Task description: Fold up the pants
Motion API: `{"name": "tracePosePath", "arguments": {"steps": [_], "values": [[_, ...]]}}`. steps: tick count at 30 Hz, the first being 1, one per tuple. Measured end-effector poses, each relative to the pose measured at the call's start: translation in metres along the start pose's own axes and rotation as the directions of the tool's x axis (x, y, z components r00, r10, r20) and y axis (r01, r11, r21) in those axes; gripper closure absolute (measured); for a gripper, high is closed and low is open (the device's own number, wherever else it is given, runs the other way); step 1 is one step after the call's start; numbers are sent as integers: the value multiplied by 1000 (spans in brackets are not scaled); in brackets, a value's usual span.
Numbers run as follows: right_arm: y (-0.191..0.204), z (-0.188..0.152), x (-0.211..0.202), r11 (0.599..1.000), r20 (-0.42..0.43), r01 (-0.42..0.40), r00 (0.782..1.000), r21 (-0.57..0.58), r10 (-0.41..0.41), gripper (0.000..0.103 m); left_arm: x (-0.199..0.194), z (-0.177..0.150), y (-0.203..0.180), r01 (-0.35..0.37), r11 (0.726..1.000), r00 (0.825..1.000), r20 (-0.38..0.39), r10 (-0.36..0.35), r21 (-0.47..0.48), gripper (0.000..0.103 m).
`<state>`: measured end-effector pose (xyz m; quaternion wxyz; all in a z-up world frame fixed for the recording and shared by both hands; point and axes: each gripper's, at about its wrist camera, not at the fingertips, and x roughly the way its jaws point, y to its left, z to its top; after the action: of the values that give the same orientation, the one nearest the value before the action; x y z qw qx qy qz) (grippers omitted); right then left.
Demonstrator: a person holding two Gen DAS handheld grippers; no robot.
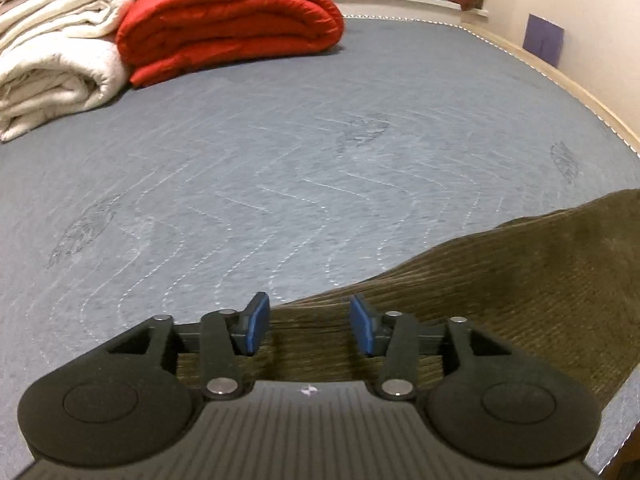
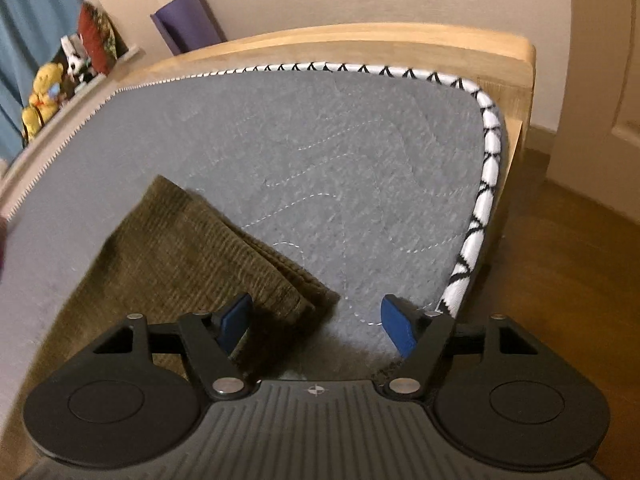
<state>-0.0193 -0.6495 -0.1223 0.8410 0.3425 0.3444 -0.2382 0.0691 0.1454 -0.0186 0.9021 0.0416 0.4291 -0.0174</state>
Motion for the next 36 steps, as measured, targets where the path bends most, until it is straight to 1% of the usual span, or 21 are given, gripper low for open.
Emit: {"name": "tracePosePath", "arguments": {"steps": [2, 5, 9, 12, 14, 17, 19, 20, 21, 22, 23, 24, 25, 27, 28, 30, 32, 34, 35, 36], "values": [[-6, 0, 2, 998, 4, -38, 999, 59, 38, 28, 4, 0, -2, -1, 1000, 1000, -7, 1, 2, 48], [-13, 5, 2, 982, 10, -111, 994, 153, 111, 30, 10, -1, -6, -2, 1000, 1000, -16, 2, 5, 48], [-22, 7, 0, 958, 27, -143, 990, 247, 141, 33, 9, -3, -6, 4, 1000, 1000, -16, -4, 4, 48], [-25, 4, 6, 952, 7, -144, 989, 271, 148, 34, 8, -7, -3, 10, 1000, 1000, -12, -10, 6, 48], [-21, 2, 9, 956, 10, -145, 989, 256, 147, 33, 6, -7, -3, 15, 1000, 1000, -12, -15, 7, 48], [-17, 1, 14, 949, 9, -173, 984, 263, 177, 33, 5, -7, -2, 17, 1000, 1000, -11, -17, 8, 48], [-14, 0, 17, 952, 16, -173, 985, 252, 175, 34, 4, -8, -2, 19, 1000, 1000, -9, -19, 7, 48], [-11, 0, 18, 956, 19, -166, 986, 241, 166, 36, 3, -8, -2, 20, 1000, 1000, -8, -20, 7, 48], [-9, 0, 19, 961, 22, -150, 989, 234, 149, 44, 2, -8, -2, 21, 1000, 1000, -6, -21, 7, 48], [-7, -1, 19, 963, 26, -129, 992, 236, 127, 50, 1, -8, -2, 23, 1000, 1000, -5, -23, 7, 48], [-7, -1, 19, 962, 29, -102, 995, 252, 98, 68, -1, -8, -1, 25, 1000, 1000, -2, -25, 7, 48], [-10, -1, 20, 957, 29, -94, 996, 275, 90, 73, -3, -9, -1, 27, 1000, 1000, 1, -27, 6, 48], [-11, -1, 19, 947, 39, -95, 995, 306, 87, 75, -4, -9, 0, 29, 1000, 1000, 3, -29, 5, 48], [-4, -1, 14, 948, 57, -79, 996, 308, 64, 78, -7, -9, 2, 34, 999, 999, 8, -34, 2, 48], [2, 0, 9, 953, 75, -72, 996, 293, 52, 79, -8, -9, 3, 34, 999, 999, 9, -34, 1, 48], [29, 3, -7, 976, 138, -62, 990, 211, 33, 80, -10, -10, 4, 35, 999, 999, 12, -35, 1, 48], [70, 1, -38, 993, 226, -86, 972, 83, 65, 81, -12, -10, 5, 37, 999, 999, 15, -37, 1, 48], [118, -8, -74, 991, 303, -102, 945, -89, 124, 81, -13, -10, 7, 37, 999, 999, 18, -37, -1, 48], [144, -17, -93, 978, 345, -83, 927, -189, 145, 81, -14, -10, 8, 36, 999, 999, 19, -36, -3, 48], [175, -34, -116, 950, 395, -56, 901, -307, 181, 81, -14, -10, 8, 34, 999, 999, 18, -34, -6, 48]]}}
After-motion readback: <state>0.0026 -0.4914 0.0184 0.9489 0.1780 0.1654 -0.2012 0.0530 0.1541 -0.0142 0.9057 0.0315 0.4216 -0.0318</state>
